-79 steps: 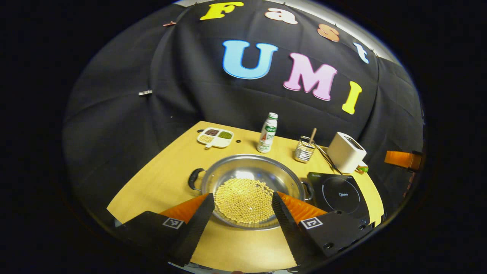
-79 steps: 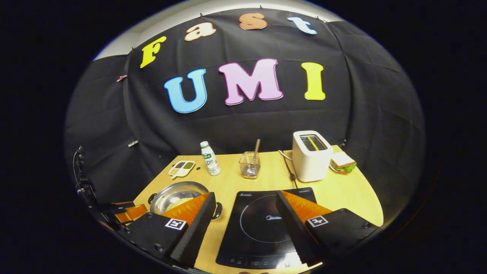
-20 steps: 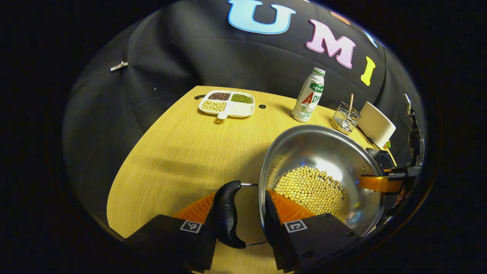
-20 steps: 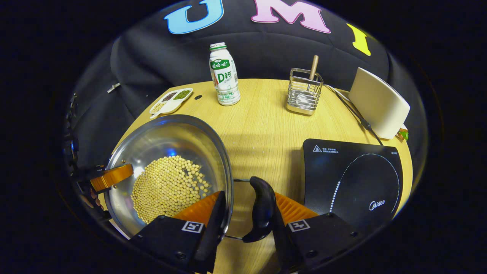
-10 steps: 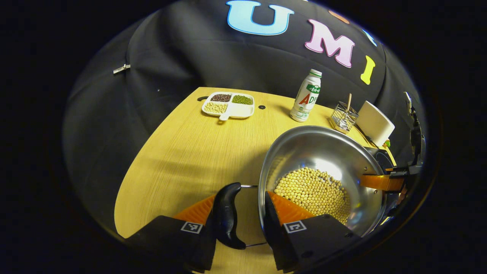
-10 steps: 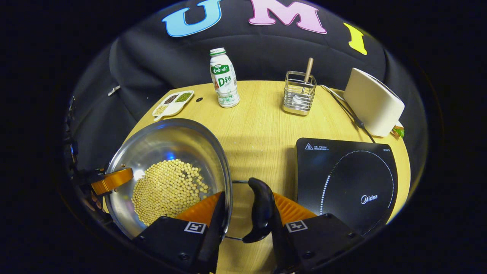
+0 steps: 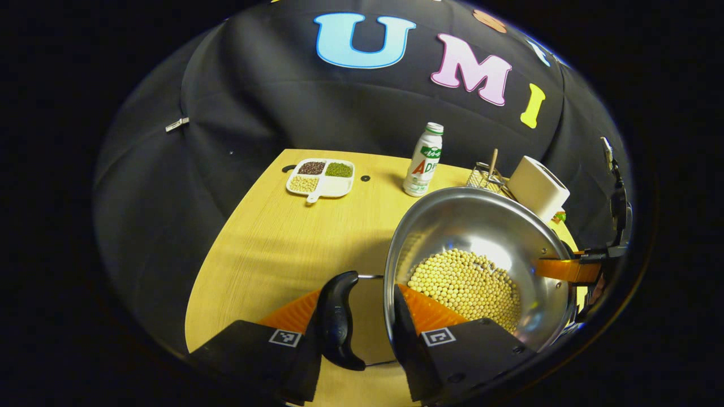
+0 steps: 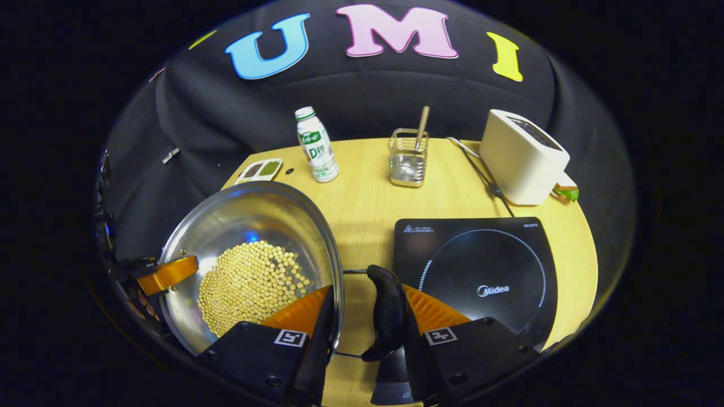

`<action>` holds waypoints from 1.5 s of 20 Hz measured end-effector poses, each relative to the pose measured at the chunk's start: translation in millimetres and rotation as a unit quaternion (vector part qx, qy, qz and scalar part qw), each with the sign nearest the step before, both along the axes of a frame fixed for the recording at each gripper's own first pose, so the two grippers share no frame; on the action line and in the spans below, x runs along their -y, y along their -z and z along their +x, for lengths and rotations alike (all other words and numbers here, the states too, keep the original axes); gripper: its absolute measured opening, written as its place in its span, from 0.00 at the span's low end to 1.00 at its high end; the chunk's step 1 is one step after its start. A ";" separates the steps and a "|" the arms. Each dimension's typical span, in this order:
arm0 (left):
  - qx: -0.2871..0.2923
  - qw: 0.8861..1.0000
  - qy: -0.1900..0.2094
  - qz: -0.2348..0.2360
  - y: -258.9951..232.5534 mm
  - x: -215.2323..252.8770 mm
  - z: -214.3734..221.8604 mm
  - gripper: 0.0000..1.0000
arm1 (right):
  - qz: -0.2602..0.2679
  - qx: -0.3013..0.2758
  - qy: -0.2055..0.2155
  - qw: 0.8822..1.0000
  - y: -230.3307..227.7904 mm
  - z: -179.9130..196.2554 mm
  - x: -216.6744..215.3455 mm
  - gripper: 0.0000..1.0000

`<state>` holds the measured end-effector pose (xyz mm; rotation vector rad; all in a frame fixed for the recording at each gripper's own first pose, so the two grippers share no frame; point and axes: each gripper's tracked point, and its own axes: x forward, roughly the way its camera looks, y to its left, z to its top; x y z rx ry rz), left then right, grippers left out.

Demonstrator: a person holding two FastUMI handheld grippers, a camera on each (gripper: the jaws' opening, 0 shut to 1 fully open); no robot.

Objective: First push the handle of the pot to place it horizontally, then grasp the pot with both hands and set it on the induction cooktop.

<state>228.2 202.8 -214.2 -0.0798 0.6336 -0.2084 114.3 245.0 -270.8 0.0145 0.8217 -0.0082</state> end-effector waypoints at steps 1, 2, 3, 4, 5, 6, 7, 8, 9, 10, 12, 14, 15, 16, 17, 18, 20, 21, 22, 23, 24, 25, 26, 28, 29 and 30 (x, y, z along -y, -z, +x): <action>0.005 1.000 0.001 -0.002 -6.9 6.9 -1.3 0.62 | 0.000 0.003 0.001 1.000 -8.3 -1.1 5.5 0.60; 0.009 1.000 0.003 -0.003 -13.1 14.3 -3.1 0.63 | -0.002 0.008 -0.002 1.000 -16.4 -3.1 12.4 0.60; 0.014 1.000 0.004 -0.006 -18.5 22.2 -6.9 0.63 | -0.005 0.012 -0.003 1.000 -24.1 -4.0 20.1 0.56; 0.015 1.000 0.006 -0.010 -22.1 30.9 -8.0 0.62 | -0.008 0.016 -0.003 1.000 -30.6 -5.8 29.0 0.60; 0.017 1.000 0.006 -0.014 -24.9 40.9 -10.8 0.62 | -0.010 0.018 -0.002 1.000 -37.0 -7.9 38.3 0.60; 0.015 1.000 0.007 -0.018 -27.6 51.1 -13.1 0.62 | -0.013 0.021 -0.001 1.000 -43.9 -12.2 47.0 0.60; 0.014 1.000 0.008 -0.022 -29.1 60.7 -15.8 0.62 | -0.017 0.022 0.000 1.000 -48.6 -14.8 56.3 0.60; 0.013 1.000 0.010 -0.025 -30.1 69.9 -17.4 0.62 | -0.019 0.024 0.000 1.000 -52.5 -16.4 65.0 0.60; 0.014 0.999 0.012 -0.027 -31.5 79.6 -18.6 0.62 | -0.020 0.025 0.001 0.999 -56.2 -18.2 74.3 0.60; 0.015 0.999 0.014 -0.028 -33.5 89.6 -19.1 0.62 | -0.022 0.027 0.003 0.999 -59.2 -19.9 83.7 0.60; 0.016 0.999 0.018 -0.027 -35.9 106.4 -20.0 0.62 | -0.022 0.028 0.005 0.999 -63.1 -21.4 101.5 0.60; 0.018 0.999 0.021 -0.025 -37.8 124.8 -20.2 0.62 | -0.019 0.029 0.009 0.999 -65.1 -23.2 119.6 0.60; 0.017 0.999 0.023 -0.024 -37.4 134.4 -21.1 0.62 | -0.018 0.029 0.011 0.999 -65.9 -22.6 128.6 0.60; 0.017 0.999 0.024 -0.023 -38.1 143.0 -20.6 0.62 | -0.017 0.028 0.013 0.999 -66.6 -23.5 138.0 0.60; 0.017 0.999 0.026 -0.021 -37.8 152.4 -20.5 0.62 | -0.016 0.028 0.016 0.999 -66.6 -23.0 147.7 0.60; 0.015 0.999 0.028 -0.020 -37.8 160.3 -20.1 0.62 | -0.014 0.025 0.018 0.999 -65.4 -24.5 156.5 0.60; 0.014 0.999 0.031 -0.017 -36.4 177.7 -18.9 0.62 | -0.013 0.022 0.021 0.999 -64.3 -24.7 172.7 0.56; 0.013 0.999 0.032 -0.017 -35.2 184.7 -18.5 0.62 | -0.014 0.023 0.022 0.999 -64.5 -22.6 180.6 0.60; 0.009 0.999 0.032 -0.017 -33.6 192.0 -17.7 0.62 | -0.014 0.022 0.023 0.999 -64.0 -22.0 188.0 0.60; 0.007 0.999 0.032 -0.018 -30.8 199.3 -17.6 0.62 | -0.013 0.020 0.024 0.999 -63.3 -20.9 195.1 0.60; 0.007 0.999 0.033 -0.017 -29.0 205.9 -16.5 0.62 | -0.013 0.019 0.025 0.999 -61.4 -20.5 202.1 0.60; 0.008 0.999 0.034 -0.017 -27.3 212.8 -14.9 0.62 | -0.013 0.018 0.026 0.999 -59.7 -19.8 208.8 0.56; 0.010 0.999 0.035 -0.017 -25.8 220.1 -13.4 0.62 | -0.014 0.017 0.026 0.999 -58.3 -19.4 215.5 0.55; 0.009 0.999 0.037 -0.016 -21.3 233.8 -13.1 0.62 | -0.013 0.015 0.030 0.999 -54.4 -18.5 230.0 0.60; 0.008 0.999 0.038 -0.015 -18.0 241.4 -11.8 0.61 | -0.013 0.013 0.031 0.999 -52.1 -18.5 237.1 0.60; 0.007 0.999 0.039 -0.015 -15.4 247.2 -11.3 0.62 | -0.013 0.010 0.032 0.999 -49.2 -18.3 243.3 0.60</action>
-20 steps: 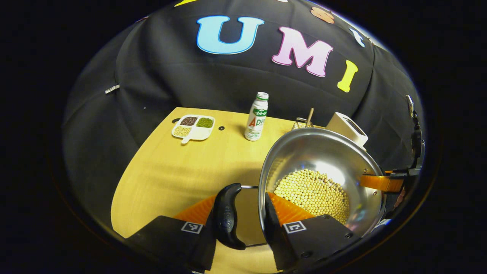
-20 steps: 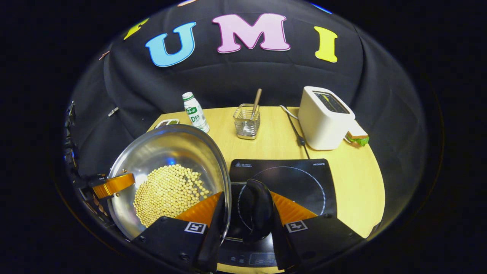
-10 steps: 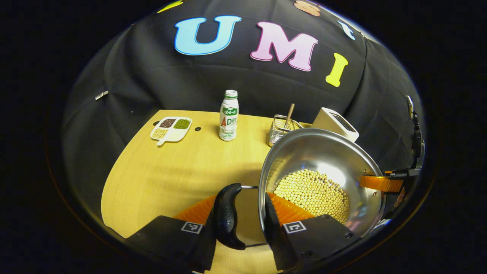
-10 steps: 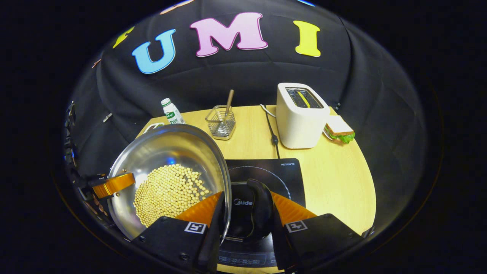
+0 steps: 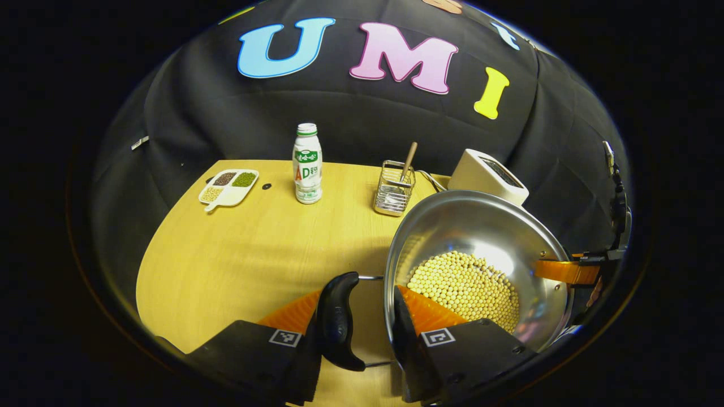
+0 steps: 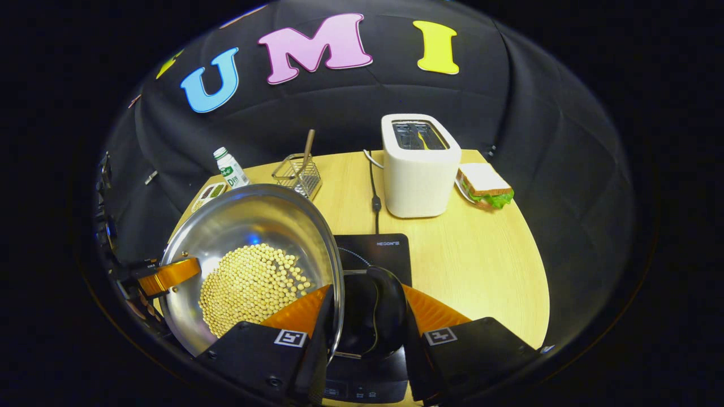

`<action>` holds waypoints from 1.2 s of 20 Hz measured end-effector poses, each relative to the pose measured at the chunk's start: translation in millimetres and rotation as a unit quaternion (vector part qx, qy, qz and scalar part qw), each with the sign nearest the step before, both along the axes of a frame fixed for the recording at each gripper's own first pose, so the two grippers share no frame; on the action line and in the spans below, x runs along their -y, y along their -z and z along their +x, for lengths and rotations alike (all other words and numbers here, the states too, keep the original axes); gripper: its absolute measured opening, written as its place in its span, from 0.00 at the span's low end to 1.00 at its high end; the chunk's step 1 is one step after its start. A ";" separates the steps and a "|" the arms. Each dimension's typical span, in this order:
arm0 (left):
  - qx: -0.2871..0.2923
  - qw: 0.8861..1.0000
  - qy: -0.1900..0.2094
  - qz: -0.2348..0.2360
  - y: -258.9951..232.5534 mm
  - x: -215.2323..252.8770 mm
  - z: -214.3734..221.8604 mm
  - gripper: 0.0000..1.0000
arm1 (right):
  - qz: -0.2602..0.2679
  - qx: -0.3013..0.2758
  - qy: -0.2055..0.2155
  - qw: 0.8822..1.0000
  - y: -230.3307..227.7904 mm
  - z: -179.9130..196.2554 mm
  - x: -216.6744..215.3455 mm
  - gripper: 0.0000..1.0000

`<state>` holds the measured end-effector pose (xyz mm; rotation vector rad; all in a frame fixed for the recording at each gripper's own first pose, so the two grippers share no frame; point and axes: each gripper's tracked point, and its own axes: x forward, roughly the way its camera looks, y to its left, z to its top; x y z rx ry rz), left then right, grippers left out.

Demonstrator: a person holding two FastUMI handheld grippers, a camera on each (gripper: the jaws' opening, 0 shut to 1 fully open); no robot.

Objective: First push the handle of the pot to place it horizontally, then grasp the pot with both hands and set it on the induction cooktop.

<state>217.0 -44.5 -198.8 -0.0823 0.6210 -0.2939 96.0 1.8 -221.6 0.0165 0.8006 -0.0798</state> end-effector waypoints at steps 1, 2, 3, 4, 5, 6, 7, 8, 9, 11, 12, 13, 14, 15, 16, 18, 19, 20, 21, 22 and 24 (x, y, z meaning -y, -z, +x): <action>-0.001 1.000 0.000 0.000 2.5 6.6 0.7 0.63 | 0.000 -0.001 0.001 1.000 2.5 0.2 6.3 0.56; -0.002 1.000 0.000 -0.002 4.2 12.9 2.3 0.63 | -0.001 -0.002 0.002 1.000 4.0 1.6 13.0 0.60; -0.003 1.000 -0.001 -0.003 7.4 18.5 3.4 0.63 | 0.000 0.000 0.004 1.000 4.8 3.2 19.0 0.60; -0.001 1.000 -0.001 -0.003 9.1 23.3 5.3 0.63 | 0.002 -0.001 0.005 1.000 7.8 4.8 24.4 0.60; 0.001 1.000 0.000 -0.001 11.7 28.0 6.6 0.62 | 0.004 -0.005 0.008 1.000 11.3 4.4 29.5 0.55; 0.001 1.000 -0.001 -0.002 13.8 31.6 7.8 0.63 | 0.006 -0.007 0.010 1.000 13.2 4.5 35.2 0.56; 0.002 1.000 -0.001 -0.002 16.1 35.5 9.1 0.63 | 0.006 -0.006 0.010 1.000 15.1 5.5 39.5 0.60; 0.003 1.000 -0.001 -0.002 18.1 39.0 10.8 0.62 | 0.005 -0.004 0.011 1.000 16.4 6.9 43.5 0.60; 0.005 1.000 -0.001 -0.003 19.8 42.9 12.7 0.63 | 0.005 -0.003 0.012 1.000 18.1 8.8 46.9 0.60; 0.008 1.000 -0.001 -0.002 22.3 47.6 17.3 0.62 | 0.007 -0.002 0.013 1.000 22.8 12.4 51.4 0.60; 0.009 1.000 -0.001 -0.001 24.8 49.3 19.0 0.61 | 0.008 -0.005 0.013 1.000 26.5 12.9 53.6 0.60; 0.005 1.000 -0.002 0.000 28.3 50.5 20.1 0.62 | 0.009 -0.009 0.014 1.000 29.6 13.7 54.8 0.60; 0.003 1.000 -0.002 -0.001 31.8 51.9 21.7 0.62 | 0.009 -0.010 0.014 1.000 32.6 15.9 56.8 0.60; 0.001 1.000 -0.002 -0.002 35.4 54.0 22.5 0.62 | 0.007 -0.011 0.014 1.000 35.8 17.6 57.7 0.60; 0.001 1.000 -0.003 -0.003 37.5 56.3 24.5 0.62 | 0.005 -0.012 0.013 1.000 37.2 17.4 60.3 0.60; 0.002 1.000 -0.002 -0.004 41.9 58.9 26.1 0.62 | 0.004 -0.010 0.013 1.000 40.8 18.3 63.3 0.55; 0.002 1.000 -0.001 -0.003 45.0 59.5 25.8 0.62 | 0.005 -0.011 0.013 1.000 43.7 18.5 64.5 0.60; 0.004 1.000 -0.001 -0.005 45.3 58.9 25.0 0.62 | 0.005 -0.012 0.012 1.000 45.2 17.1 65.3 0.56; 0.008 1.000 -0.003 -0.007 46.4 60.3 27.7 0.64 | 0.007 -0.003 0.011 1.000 43.8 19.9 64.4 0.60; 0.009 1.000 -0.003 -0.009 45.9 59.4 26.4 0.62 | 0.006 0.000 0.006 1.000 44.3 19.2 63.8 0.56; 0.008 1.000 -0.006 -0.011 47.4 59.0 26.7 0.63 | 0.004 0.005 0.000 1.000 44.4 20.1 64.6 0.61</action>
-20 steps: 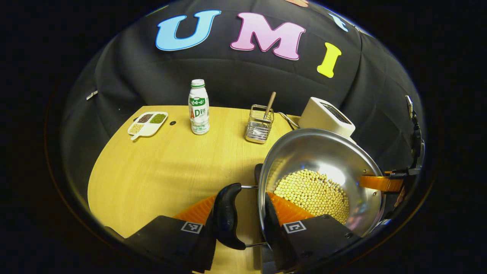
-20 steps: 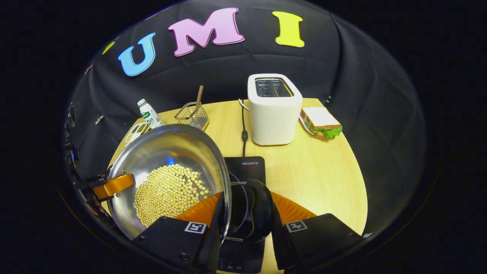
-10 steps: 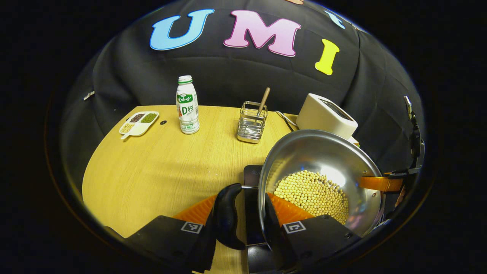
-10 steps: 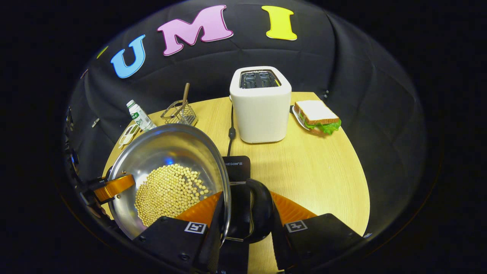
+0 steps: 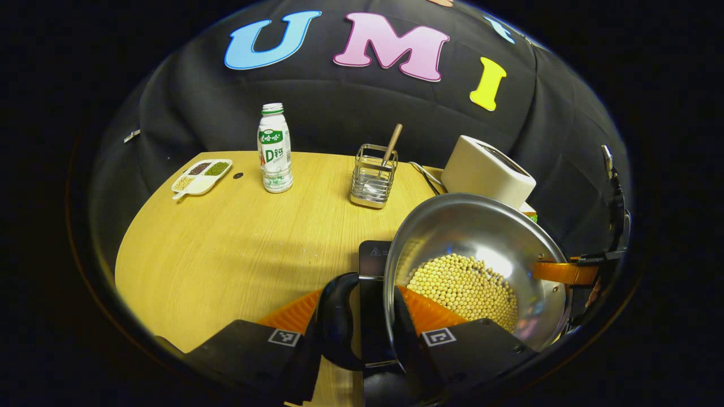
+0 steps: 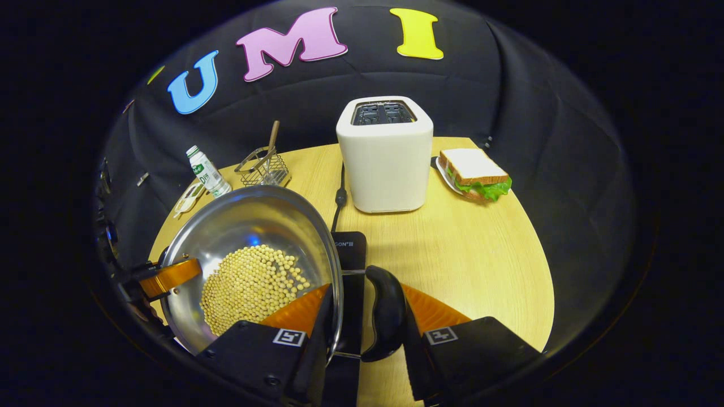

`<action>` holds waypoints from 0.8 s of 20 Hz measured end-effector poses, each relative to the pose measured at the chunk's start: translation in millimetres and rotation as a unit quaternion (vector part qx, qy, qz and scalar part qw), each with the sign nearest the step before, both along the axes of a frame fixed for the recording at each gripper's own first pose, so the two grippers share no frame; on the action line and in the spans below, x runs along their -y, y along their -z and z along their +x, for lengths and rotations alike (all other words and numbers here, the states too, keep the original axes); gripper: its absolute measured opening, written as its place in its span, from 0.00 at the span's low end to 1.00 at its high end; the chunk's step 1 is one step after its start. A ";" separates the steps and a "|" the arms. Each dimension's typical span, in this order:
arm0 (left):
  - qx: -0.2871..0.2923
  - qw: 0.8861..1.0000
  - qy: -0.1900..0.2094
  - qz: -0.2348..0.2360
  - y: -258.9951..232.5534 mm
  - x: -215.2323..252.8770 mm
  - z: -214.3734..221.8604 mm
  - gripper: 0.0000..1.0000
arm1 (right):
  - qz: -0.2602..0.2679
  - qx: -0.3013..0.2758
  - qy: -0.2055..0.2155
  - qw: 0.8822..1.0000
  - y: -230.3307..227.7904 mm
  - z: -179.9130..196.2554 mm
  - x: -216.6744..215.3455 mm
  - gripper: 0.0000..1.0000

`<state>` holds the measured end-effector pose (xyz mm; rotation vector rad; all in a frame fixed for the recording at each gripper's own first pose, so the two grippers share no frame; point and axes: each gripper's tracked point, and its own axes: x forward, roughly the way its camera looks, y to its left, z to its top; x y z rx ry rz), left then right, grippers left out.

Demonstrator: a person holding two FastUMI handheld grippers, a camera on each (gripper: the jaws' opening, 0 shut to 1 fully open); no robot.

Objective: First push the handle of the pot to place it horizontally, then grasp the pot with both hands and set it on the induction cooktop.

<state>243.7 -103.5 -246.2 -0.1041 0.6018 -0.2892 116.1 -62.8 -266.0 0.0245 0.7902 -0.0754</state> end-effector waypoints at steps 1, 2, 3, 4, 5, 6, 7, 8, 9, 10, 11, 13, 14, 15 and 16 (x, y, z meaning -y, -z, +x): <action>-0.001 1.000 0.000 0.002 0.5 -0.3 -1.1 0.64 | -0.001 0.002 -0.002 1.000 -0.8 0.9 -0.1 0.61; -0.003 1.000 -0.001 0.006 0.8 -0.9 -2.3 0.63 | 0.001 0.003 -0.001 1.000 -0.3 0.9 -0.1 0.62; -0.004 1.000 0.000 0.008 2.1 -1.0 -2.4 0.66 | 0.005 0.001 0.003 1.000 0.3 1.7 -0.2 0.62; -0.006 1.000 0.000 0.008 1.7 -0.9 -2.4 0.66 | 0.007 0.000 0.004 1.000 0.4 0.9 -0.1 0.62; -0.009 1.000 0.000 0.008 2.5 -0.1 -2.3 0.67 | 0.008 0.000 0.004 1.000 0.2 1.4 -0.5 0.63; -0.011 1.000 0.001 0.009 3.1 -0.3 -2.4 0.67 | 0.008 0.000 0.003 1.000 0.0 0.5 -0.6 0.63; -0.015 1.000 0.002 0.008 3.5 -0.2 -3.0 0.67 | 0.008 0.000 0.003 1.000 0.1 0.5 -0.8 0.63; -0.019 1.000 0.003 0.007 3.0 -0.5 -3.2 0.67 | 0.009 0.001 0.002 1.000 0.0 0.2 -0.7 0.63; -0.022 1.000 0.004 0.007 4.5 0.3 -3.3 0.68 | 0.010 0.001 0.002 1.000 -0.2 0.6 -0.7 0.63; -0.025 1.000 0.006 0.009 4.5 0.3 -3.0 0.68 | 0.012 0.002 0.000 1.000 -0.2 0.2 -1.5 0.63; -0.028 1.000 0.006 0.012 5.3 -0.2 -3.4 0.68 | 0.012 0.004 -0.003 1.000 0.0 0.9 -2.1 0.63; -0.034 0.999 0.009 0.017 5.8 0.3 -4.2 0.69 | 0.008 0.009 -0.003 1.000 -1.6 -0.4 -0.2 0.64; -0.037 0.999 0.009 0.015 6.1 0.2 -5.0 0.69 | 0.007 0.010 -0.001 1.000 -1.6 -1.3 0.9 0.64; -0.040 0.999 0.009 0.012 6.7 0.7 -5.6 0.69 | 0.007 0.009 0.002 1.000 -1.8 -2.5 0.6 0.64; -0.043 0.999 0.008 0.008 6.2 1.0 -6.0 0.69 | 0.008 0.009 0.004 1.000 -1.9 -3.7 0.3 0.64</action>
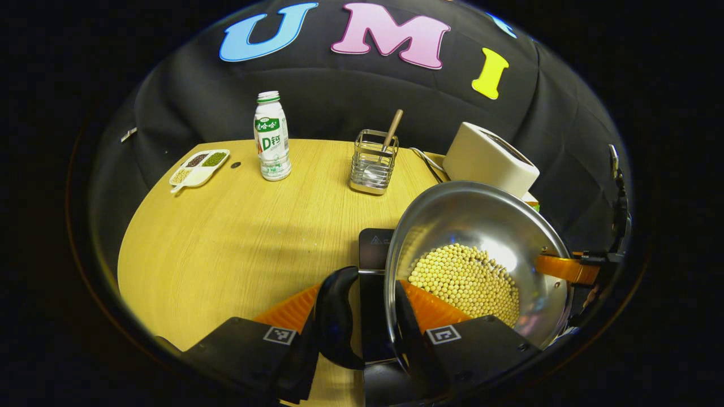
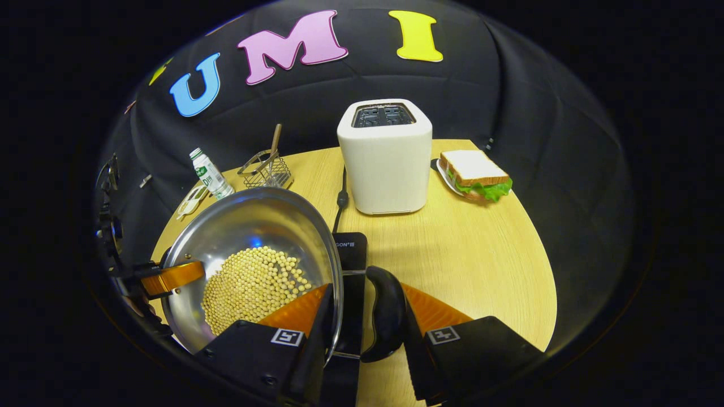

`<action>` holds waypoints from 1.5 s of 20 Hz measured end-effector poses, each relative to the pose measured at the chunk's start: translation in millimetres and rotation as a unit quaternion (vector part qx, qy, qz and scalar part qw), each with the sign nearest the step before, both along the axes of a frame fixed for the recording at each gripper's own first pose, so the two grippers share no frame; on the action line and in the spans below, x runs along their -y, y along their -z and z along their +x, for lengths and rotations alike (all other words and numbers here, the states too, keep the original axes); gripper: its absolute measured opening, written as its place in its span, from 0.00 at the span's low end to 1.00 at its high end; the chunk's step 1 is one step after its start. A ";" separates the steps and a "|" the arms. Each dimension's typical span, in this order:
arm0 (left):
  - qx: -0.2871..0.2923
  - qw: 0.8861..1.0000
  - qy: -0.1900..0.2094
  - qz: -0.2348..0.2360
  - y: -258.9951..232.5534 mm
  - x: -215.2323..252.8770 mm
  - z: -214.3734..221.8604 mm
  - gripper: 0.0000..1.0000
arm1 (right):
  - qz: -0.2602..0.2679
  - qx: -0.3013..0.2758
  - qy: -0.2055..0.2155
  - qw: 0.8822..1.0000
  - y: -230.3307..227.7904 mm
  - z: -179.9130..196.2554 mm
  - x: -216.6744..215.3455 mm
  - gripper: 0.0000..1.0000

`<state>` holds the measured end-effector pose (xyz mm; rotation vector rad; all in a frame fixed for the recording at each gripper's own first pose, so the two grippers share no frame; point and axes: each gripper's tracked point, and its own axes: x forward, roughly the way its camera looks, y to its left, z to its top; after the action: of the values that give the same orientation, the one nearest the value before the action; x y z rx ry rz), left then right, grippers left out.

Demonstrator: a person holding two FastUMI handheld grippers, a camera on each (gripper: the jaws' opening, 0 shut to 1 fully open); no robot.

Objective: First push the handle of the pot to place it horizontally, then grasp the pot with both hands and set it on the induction cooktop.

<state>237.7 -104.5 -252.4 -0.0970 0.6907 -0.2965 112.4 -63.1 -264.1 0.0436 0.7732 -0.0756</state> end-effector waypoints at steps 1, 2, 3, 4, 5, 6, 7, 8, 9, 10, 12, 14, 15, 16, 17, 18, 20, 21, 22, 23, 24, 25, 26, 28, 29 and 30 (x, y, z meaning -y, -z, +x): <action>-0.003 1.000 0.001 -0.004 1.1 0.9 -0.4 0.69 | -0.003 0.000 0.002 1.000 0.2 -0.8 1.3 0.64; -0.009 1.000 0.004 -0.004 3.1 2.7 -2.2 0.69 | -0.007 0.001 0.004 1.000 -0.8 -1.6 2.2 0.66; -0.015 1.000 0.007 0.004 5.5 0.3 -5.5 0.67 | -0.013 0.005 0.008 1.000 -2.7 -1.8 3.4 0.67; -0.010 1.000 0.009 0.012 4.8 -2.1 -7.6 0.76 | -0.018 0.012 0.014 1.000 -10.2 -4.2 6.0 0.76; 0.001 1.000 0.007 0.020 -1.1 -7.1 -8.6 0.88 | -0.021 0.021 0.022 0.999 -19.0 -7.0 6.8 0.83; 0.014 1.000 0.006 0.020 -10.6 -10.7 -10.2 0.94 | -0.022 0.030 0.029 0.999 -28.3 -12.5 6.0 0.92; 0.030 0.999 0.006 0.014 -21.2 -12.2 -14.6 0.97 | -0.026 0.039 0.037 0.998 -40.3 -19.6 6.1 0.96; 0.044 0.999 0.009 0.001 -34.7 -13.3 -20.1 0.96 | -0.031 0.050 0.044 0.997 -49.5 -24.9 4.7 1.00; 0.057 0.998 0.013 -0.012 -49.4 -14.2 -28.1 0.96 | -0.036 0.064 0.048 0.996 -62.0 -31.2 1.7 0.99; 0.072 0.997 0.015 -0.021 -64.2 -16.9 -35.3 0.96 | -0.041 0.077 0.053 0.995 -74.3 -39.8 -0.9 0.99; 0.106 0.994 0.015 -0.029 -91.8 -28.8 -51.9 0.96 | -0.042 0.097 0.055 0.993 -98.1 -57.0 -12.0 0.99; 0.155 0.987 0.002 -0.034 -122.9 -48.3 -66.8 0.96 | -0.041 0.124 0.052 0.990 -124.9 -69.6 -22.7 0.99; 0.175 0.984 0.000 -0.039 -136.8 -56.5 -76.4 0.95 | -0.039 0.142 0.049 0.988 -139.9 -77.4 -28.5 0.99; 0.190 0.981 -0.001 -0.040 -148.6 -65.5 -87.4 0.95 | -0.041 0.162 0.050 0.985 -155.2 -82.6 -31.3 0.99; 0.205 0.978 -0.003 -0.037 -156.2 -74.6 -96.8 0.95 | -0.047 0.184 0.052 0.980 -169.9 -88.4 -32.8 0.99; 0.222 0.974 -0.008 -0.033 -167.1 -85.4 -106.3 0.95 | -0.054 0.205 0.054 0.976 -183.5 -96.0 -35.7 0.99; 0.254 0.966 -0.019 -0.029 -190.8 -104.7 -129.4 0.95 | -0.059 0.241 0.063 0.967 -208.2 -111.7 -43.5 0.99; 0.272 0.961 -0.027 -0.027 -201.6 -114.1 -143.1 0.95 | -0.054 0.265 0.068 0.960 -222.9 -120.2 -49.3 0.99; 0.290 0.956 -0.041 -0.024 -212.3 -126.4 -155.3 0.96 | -0.054 0.290 0.071 0.953 -238.0 -127.6 -55.1 0.99; 0.304 0.951 -0.055 -0.024 -221.2 -138.2 -167.9 0.95 | -0.058 0.314 0.072 0.945 -250.9 -135.9 -60.6 0.99; 0.313 0.947 -0.066 -0.026 -227.9 -147.3 -179.4 0.95 | -0.064 0.337 0.070 0.937 -261.8 -143.3 -65.9 0.99; 0.323 0.943 -0.076 -0.027 -232.0 -154.6 -191.2 0.95 | -0.072 0.358 0.065 0.929 -273.1 -151.6 -72.5 0.99; 0.335 0.938 -0.086 -0.026 -238.8 -164.0 -203.7 0.96 | -0.081 0.377 0.057 0.921 -283.6 -160.2 -78.6 0.99; 0.352 0.930 -0.101 -0.020 -246.6 -180.4 -223.8 0.95 | -0.097 0.403 0.037 0.909 -294.3 -177.9 -91.8 0.98; 0.362 0.926 -0.108 -0.012 -246.1 -186.3 -234.2 0.95 | -0.100 0.409 0.029 0.907 -295.6 -187.4 -97.5 0.98; 0.368 0.923 -0.115 -0.006 -246.5 -192.3 -244.4 0.95 | -0.103 0.411 0.023 0.906 -293.2 -195.6 -101.5 0.98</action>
<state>-6.7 87.9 -5.9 -0.0688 -0.0749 -0.0924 -83.2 38.3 29.1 -0.1054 -0.0860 -0.1707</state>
